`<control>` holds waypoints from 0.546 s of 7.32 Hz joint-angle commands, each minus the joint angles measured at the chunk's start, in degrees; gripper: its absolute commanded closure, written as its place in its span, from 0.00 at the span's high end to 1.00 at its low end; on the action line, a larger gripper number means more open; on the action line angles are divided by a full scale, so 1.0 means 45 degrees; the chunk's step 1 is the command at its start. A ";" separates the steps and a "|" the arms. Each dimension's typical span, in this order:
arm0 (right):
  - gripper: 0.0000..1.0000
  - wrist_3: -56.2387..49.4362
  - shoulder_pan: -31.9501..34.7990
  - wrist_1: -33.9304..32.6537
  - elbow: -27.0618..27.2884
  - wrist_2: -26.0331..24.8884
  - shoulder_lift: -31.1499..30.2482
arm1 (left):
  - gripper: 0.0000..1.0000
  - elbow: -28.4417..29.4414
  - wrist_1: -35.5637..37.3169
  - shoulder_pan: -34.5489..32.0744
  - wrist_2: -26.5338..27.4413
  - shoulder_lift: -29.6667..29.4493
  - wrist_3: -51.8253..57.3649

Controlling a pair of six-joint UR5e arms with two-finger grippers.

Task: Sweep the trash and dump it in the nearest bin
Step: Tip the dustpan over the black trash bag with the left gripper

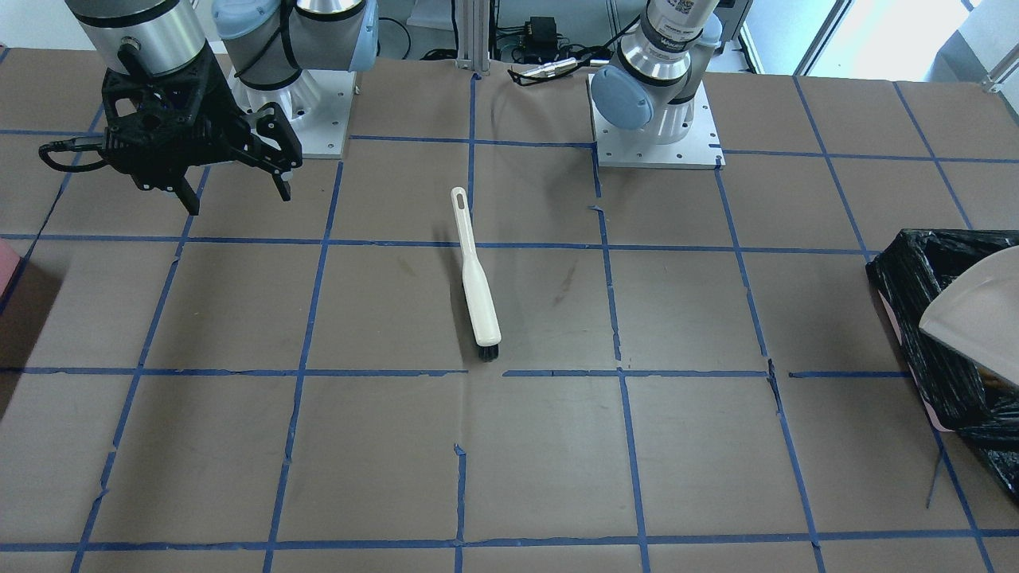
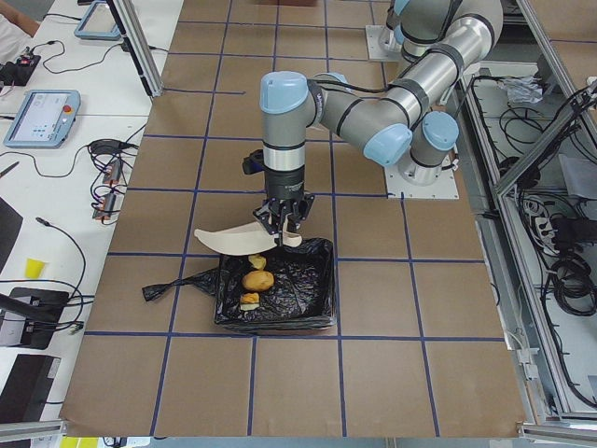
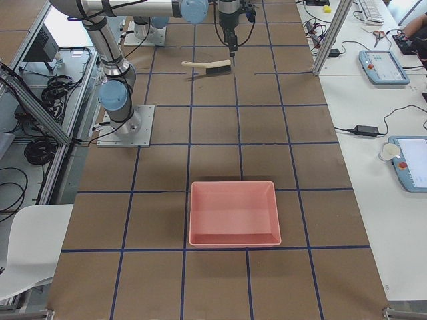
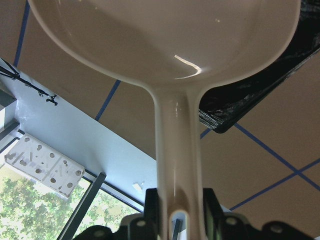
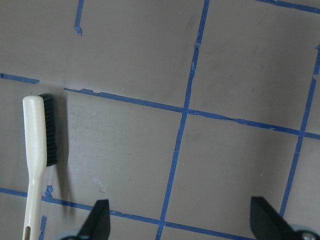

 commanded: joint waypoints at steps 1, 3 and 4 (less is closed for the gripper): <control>1.00 0.0000 0.0012 -0.0019 0.0000 0.0019 0.0000 | 0.00 -0.0062 -0.1298 -0.0833 -0.2794 -0.0174 -0.1541; 1.00 -0.0020 0.0012 -0.0019 0.0000 0.0019 -0.0020 | 0.00 -0.0062 -0.1149 -0.2740 -0.3004 -0.0642 -0.4427; 1.00 0.0000 0.0012 -0.0019 0.0000 0.0038 -0.0020 | 0.00 -0.0294 -0.1128 -0.3215 -0.3158 -0.1282 -0.5754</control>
